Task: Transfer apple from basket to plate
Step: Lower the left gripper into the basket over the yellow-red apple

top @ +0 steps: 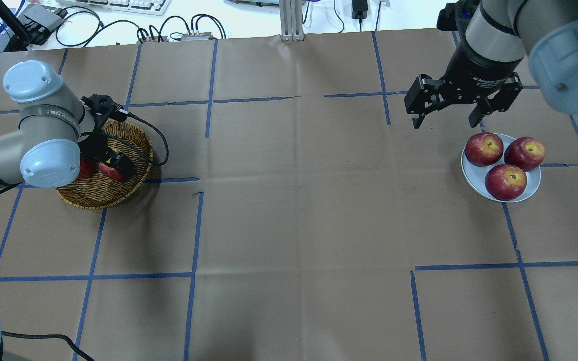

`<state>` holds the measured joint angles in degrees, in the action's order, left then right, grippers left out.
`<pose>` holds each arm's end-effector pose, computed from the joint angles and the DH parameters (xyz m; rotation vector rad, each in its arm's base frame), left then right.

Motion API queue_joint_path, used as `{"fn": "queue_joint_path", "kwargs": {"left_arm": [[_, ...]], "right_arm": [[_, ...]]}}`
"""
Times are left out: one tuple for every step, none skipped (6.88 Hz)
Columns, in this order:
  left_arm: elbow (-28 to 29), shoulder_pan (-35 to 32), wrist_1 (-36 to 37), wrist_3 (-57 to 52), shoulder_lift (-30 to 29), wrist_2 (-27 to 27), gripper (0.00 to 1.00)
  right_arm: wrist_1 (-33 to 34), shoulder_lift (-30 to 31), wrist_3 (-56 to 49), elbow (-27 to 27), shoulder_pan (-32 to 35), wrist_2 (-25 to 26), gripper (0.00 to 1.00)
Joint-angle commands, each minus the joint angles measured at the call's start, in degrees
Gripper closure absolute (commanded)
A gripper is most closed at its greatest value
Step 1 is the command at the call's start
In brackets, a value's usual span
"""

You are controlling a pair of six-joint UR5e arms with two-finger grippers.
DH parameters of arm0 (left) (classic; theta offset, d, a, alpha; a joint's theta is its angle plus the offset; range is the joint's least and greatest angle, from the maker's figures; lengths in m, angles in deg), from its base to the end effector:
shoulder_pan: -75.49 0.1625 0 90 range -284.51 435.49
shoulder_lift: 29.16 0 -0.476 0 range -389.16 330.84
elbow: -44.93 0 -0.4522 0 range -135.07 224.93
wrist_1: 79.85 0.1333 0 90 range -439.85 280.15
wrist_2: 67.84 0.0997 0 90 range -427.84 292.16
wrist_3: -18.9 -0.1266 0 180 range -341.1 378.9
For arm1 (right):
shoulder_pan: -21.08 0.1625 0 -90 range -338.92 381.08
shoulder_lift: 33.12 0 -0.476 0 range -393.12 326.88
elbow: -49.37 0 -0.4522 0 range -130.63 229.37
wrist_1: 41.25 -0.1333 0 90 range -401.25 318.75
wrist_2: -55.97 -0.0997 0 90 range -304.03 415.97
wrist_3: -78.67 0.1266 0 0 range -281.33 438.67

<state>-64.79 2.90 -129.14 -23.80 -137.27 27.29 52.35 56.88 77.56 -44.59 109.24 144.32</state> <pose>0.0664 -0.6195 0.2167 0.6619 2.9660 0.0021 0.1192 -0.5541 0.4801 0.0200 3.1126 0.0086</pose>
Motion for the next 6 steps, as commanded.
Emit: {"fn": "queue_joint_path", "kwargs": {"left_arm": [[1.79,0.0,0.42,-0.72,-2.01,0.06,0.02],[2.31,0.0,0.77,-0.81,-3.76,0.15,0.02],[2.14,0.0,0.77,-0.81,-4.73,-0.03,0.02],[2.06,0.0,0.77,-0.81,-5.0,0.32,0.02],[1.53,0.17,0.6,-0.72,-5.18,0.32,0.02],[1.79,1.22,0.59,-0.72,-6.14,0.24,0.04]], "right_arm": [[0.0,0.0,-0.03,0.0,0.0,-0.02,0.0],[0.0,0.0,0.06,0.0,0.0,-0.02,0.0],[0.0,0.0,0.06,0.0,0.0,0.07,0.0],[0.0,0.0,0.06,0.0,0.0,0.07,0.0],[0.0,0.0,0.06,0.0,0.0,0.07,0.0],[0.0,0.0,0.06,0.0,0.0,0.07,0.0]]}}
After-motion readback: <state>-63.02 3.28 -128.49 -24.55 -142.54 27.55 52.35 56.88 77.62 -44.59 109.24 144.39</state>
